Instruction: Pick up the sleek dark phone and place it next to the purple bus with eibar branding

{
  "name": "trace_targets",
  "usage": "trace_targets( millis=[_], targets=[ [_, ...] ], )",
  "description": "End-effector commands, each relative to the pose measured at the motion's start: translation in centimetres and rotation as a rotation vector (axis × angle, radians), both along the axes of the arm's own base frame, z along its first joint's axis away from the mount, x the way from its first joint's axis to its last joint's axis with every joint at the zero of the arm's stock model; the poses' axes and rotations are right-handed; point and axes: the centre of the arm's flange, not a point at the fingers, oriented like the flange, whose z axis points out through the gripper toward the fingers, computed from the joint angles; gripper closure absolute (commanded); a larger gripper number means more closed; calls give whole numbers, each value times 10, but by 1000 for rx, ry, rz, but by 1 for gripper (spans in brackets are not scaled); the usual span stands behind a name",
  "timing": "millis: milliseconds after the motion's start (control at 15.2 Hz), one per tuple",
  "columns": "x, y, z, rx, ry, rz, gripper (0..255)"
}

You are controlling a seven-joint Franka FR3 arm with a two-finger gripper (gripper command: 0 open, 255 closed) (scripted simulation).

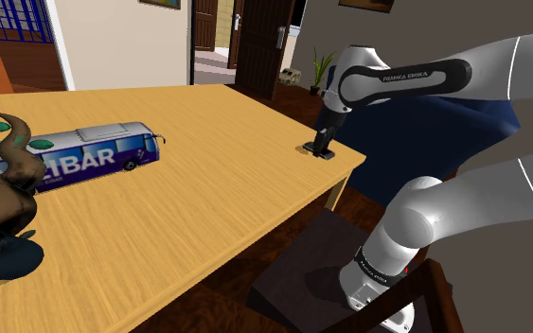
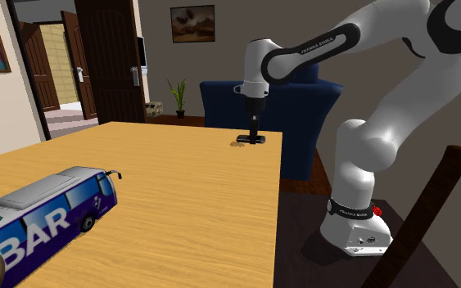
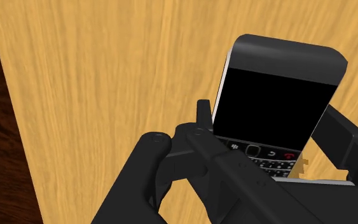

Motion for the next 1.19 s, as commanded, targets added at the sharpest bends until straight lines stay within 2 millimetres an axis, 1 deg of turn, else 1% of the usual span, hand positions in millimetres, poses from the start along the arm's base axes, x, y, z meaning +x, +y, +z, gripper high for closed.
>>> trace_targets(
  millis=[0,1122],
  targets=[
    [0,1,11,0,0,0,255],
    [0,1,101,0,0,0,255]
  ],
)
